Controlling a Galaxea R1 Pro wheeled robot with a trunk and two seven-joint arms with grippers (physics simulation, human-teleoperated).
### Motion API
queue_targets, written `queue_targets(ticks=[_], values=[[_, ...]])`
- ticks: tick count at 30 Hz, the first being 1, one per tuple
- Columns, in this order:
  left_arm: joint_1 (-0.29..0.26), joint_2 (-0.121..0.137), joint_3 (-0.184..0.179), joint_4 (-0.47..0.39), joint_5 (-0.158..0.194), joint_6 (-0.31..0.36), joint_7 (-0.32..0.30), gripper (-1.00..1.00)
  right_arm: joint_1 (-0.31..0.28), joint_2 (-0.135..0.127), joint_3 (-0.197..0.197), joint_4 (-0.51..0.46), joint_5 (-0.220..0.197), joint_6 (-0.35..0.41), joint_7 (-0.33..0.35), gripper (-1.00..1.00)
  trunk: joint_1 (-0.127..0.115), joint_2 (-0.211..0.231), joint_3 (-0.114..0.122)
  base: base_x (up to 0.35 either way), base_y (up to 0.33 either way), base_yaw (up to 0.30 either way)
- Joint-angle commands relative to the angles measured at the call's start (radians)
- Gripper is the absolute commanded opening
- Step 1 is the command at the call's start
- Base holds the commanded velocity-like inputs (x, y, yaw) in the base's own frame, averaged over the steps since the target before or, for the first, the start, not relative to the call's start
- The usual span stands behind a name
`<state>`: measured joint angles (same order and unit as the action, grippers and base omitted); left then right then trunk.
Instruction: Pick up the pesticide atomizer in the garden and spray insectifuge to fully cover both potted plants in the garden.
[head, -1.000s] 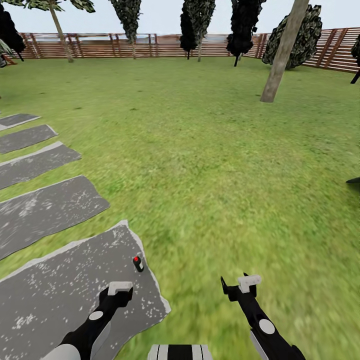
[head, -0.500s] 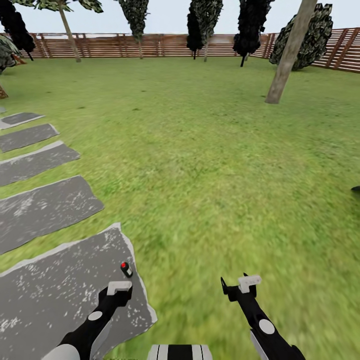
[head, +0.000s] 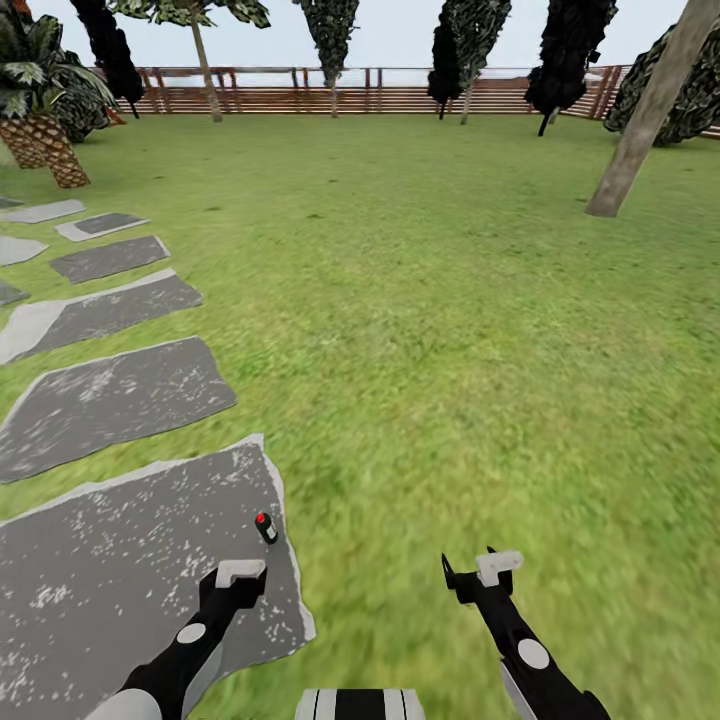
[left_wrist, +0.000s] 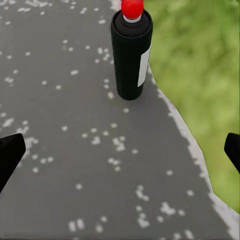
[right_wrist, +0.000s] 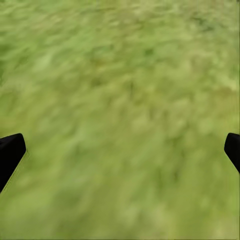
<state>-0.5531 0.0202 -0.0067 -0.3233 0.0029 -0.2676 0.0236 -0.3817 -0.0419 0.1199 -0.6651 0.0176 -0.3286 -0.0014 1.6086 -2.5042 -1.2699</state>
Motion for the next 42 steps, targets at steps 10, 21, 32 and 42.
queue_targets(ticks=[10,21,32,42], values=[[-0.001,-0.001,-0.001,0.001,-0.004,-0.009,0.002,1.0,0.0,0.0,0.001,-0.001,0.002,-0.003,0.0,1.0,0.0,0.0,-0.001,0.045,-0.041,0.092],[-0.001,-0.002,0.0,0.013,-0.007,-0.011,0.002,1.0,0.0,0.0,0.001,-0.001,0.001,-0.003,0.0,1.0,0.0,0.0,-0.001,0.188,-0.126,0.001],[-0.001,0.0,0.001,0.015,0.003,-0.012,0.002,1.0,0.0,0.0,0.001,0.0,0.001,-0.003,0.0,1.0,0.0,0.0,-0.001,0.165,-0.005,0.011],[-0.001,0.0,0.002,0.015,0.003,-0.013,0.002,1.0,0.0,0.0,0.001,0.001,0.002,-0.003,0.0,1.0,0.0,0.0,-0.001,0.039,0.0,0.16]])
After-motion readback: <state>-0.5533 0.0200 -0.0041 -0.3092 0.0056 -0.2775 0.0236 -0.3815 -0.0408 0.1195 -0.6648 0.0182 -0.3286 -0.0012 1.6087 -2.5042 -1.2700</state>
